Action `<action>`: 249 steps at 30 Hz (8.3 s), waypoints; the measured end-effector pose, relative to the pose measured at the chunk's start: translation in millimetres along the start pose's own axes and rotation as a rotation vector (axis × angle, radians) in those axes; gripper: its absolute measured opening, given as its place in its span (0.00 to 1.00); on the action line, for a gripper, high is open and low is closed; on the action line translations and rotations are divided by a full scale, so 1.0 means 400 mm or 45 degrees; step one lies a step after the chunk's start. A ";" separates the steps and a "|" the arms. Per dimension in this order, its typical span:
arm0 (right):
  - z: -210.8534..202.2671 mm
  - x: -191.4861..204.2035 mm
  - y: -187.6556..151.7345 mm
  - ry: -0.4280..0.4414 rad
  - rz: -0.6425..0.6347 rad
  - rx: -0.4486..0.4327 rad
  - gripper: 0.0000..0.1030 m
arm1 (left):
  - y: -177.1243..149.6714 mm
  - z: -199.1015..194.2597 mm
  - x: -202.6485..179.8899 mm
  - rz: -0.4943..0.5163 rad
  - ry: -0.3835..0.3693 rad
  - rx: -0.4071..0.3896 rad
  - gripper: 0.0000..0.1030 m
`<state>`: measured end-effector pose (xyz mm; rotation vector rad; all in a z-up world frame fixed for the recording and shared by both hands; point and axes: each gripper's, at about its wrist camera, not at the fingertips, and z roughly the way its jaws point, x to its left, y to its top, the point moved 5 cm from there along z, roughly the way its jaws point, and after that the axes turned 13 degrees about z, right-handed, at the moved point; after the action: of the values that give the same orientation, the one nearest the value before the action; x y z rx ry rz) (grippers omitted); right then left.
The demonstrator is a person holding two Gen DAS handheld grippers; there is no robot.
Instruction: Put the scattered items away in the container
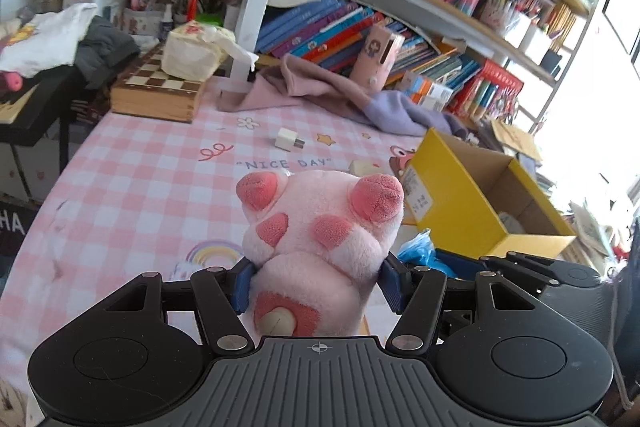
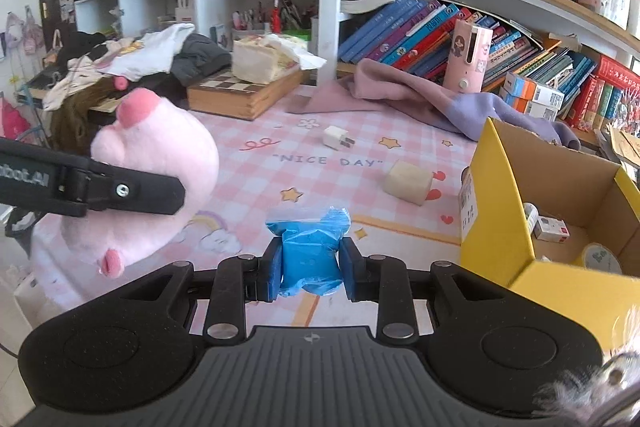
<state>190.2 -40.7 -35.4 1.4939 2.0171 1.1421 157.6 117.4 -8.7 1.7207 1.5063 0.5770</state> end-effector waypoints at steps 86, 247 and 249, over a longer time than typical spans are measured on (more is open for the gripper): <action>-0.478 -0.456 -0.303 -0.523 0.483 0.028 0.26 | -0.186 0.063 -0.591 0.319 -0.580 0.293 0.58; -0.277 -0.177 -0.187 -0.326 0.175 0.028 0.88 | -0.181 -0.066 -0.242 0.263 0.065 0.132 0.89; -0.266 -0.159 -0.186 -0.311 0.145 0.046 0.88 | -0.184 -0.065 -0.226 0.236 0.075 0.140 0.89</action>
<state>92.8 -147.3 -40.7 1.6954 1.8176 0.9175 74.0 37.1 -37.2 1.9575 1.4517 0.6559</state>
